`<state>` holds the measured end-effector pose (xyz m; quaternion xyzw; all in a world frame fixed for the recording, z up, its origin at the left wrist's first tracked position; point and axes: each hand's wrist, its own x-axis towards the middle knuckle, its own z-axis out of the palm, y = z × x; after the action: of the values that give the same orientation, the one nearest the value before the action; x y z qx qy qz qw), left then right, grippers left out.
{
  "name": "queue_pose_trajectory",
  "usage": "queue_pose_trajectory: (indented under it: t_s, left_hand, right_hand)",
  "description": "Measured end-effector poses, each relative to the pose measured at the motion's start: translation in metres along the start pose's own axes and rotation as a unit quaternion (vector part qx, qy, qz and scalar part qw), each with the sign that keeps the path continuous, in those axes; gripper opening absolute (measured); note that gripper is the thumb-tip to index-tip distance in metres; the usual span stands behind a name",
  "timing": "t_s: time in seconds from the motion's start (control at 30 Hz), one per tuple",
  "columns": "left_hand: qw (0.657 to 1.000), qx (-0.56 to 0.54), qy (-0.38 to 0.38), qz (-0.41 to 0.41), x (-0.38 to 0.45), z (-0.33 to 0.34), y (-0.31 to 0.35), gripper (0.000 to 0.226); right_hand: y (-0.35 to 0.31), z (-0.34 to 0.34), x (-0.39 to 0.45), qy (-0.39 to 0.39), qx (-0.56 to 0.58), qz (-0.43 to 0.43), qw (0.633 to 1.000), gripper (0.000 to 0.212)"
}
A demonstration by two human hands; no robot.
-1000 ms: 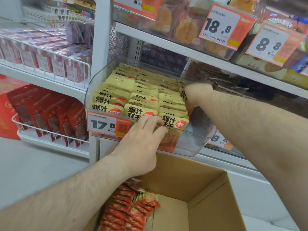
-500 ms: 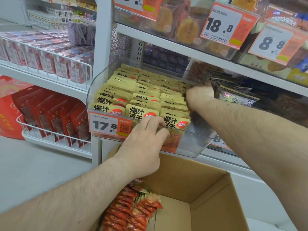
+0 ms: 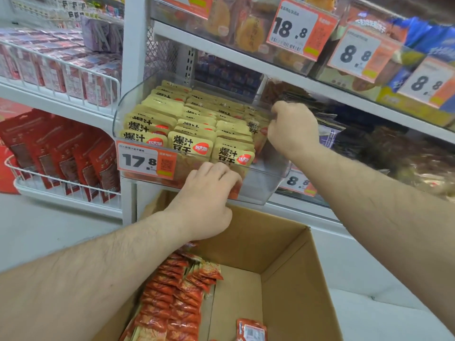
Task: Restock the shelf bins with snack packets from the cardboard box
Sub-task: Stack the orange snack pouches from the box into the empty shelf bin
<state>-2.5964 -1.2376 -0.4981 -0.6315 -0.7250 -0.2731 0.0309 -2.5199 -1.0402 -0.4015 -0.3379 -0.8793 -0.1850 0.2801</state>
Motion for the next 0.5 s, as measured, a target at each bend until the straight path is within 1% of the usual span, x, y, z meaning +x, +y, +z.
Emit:
queue_pose_trajectory:
  t_s: [0.07,0.1,0.13,0.17,0.23,0.27,0.3,0.33,0.37,0.4,0.43,0.47,0.5]
  left_hand:
    - [0.997,-0.043,-0.065,-0.027,-0.007,0.006,0.008,0.051]
    - [0.993,-0.039,-0.105,-0.025,-0.013,0.012,0.011,0.050]
    - [0.990,-0.001,-0.144,-0.004,-0.019,0.019,0.014,0.050]
    - [0.981,0.056,-0.184,0.023,-0.025,0.026,0.016,0.049]
    - [0.954,0.144,-0.256,0.064,-0.038,0.041,0.017,0.045]
    - [0.942,0.164,-0.283,0.073,-0.044,0.046,0.018,0.042]
    - [0.932,0.171,-0.310,0.078,-0.050,0.051,0.020,0.041]
    - [0.924,0.170,-0.332,0.084,-0.055,0.057,0.021,0.041]
    - [0.917,0.166,-0.353,0.088,-0.059,0.061,0.022,0.043]
    - [0.912,0.159,-0.368,0.091,-0.061,0.064,0.023,0.044]
    - [0.907,0.154,-0.382,0.089,-0.063,0.067,0.022,0.043]
    - [0.899,0.156,-0.401,0.084,-0.063,0.070,0.021,0.042]
    - [0.894,0.154,-0.414,0.079,-0.065,0.074,0.019,0.042]
  right_hand:
    - [-0.013,-0.010,-0.038,0.126,0.099,-0.068,0.985,0.016]
    - [-0.021,-0.013,-0.064,0.162,0.145,-0.101,0.971,0.014]
    - [-0.030,-0.013,-0.091,0.175,0.193,-0.120,0.958,0.012]
    - [-0.037,-0.008,-0.119,0.164,0.236,-0.126,0.949,0.010]
    - [-0.044,0.016,-0.171,0.094,0.291,-0.107,0.946,0.009]
    - [-0.043,0.032,-0.196,0.029,0.290,-0.080,0.953,0.009]
    - [-0.039,0.049,-0.218,-0.070,0.276,-0.044,0.958,0.008]
    - [-0.034,0.067,-0.237,-0.193,0.248,-0.015,0.949,0.007]
    - [-0.028,0.086,-0.254,-0.319,0.215,-0.002,0.923,0.007]
    - [-0.023,0.103,-0.272,-0.437,0.173,-0.001,0.883,0.008]
    - [-0.018,0.121,-0.290,-0.538,0.132,-0.010,0.832,0.012]
    - [-0.015,0.135,-0.308,-0.623,0.090,-0.021,0.777,0.017]
    - [-0.013,0.150,-0.324,-0.682,0.056,-0.035,0.729,0.022]
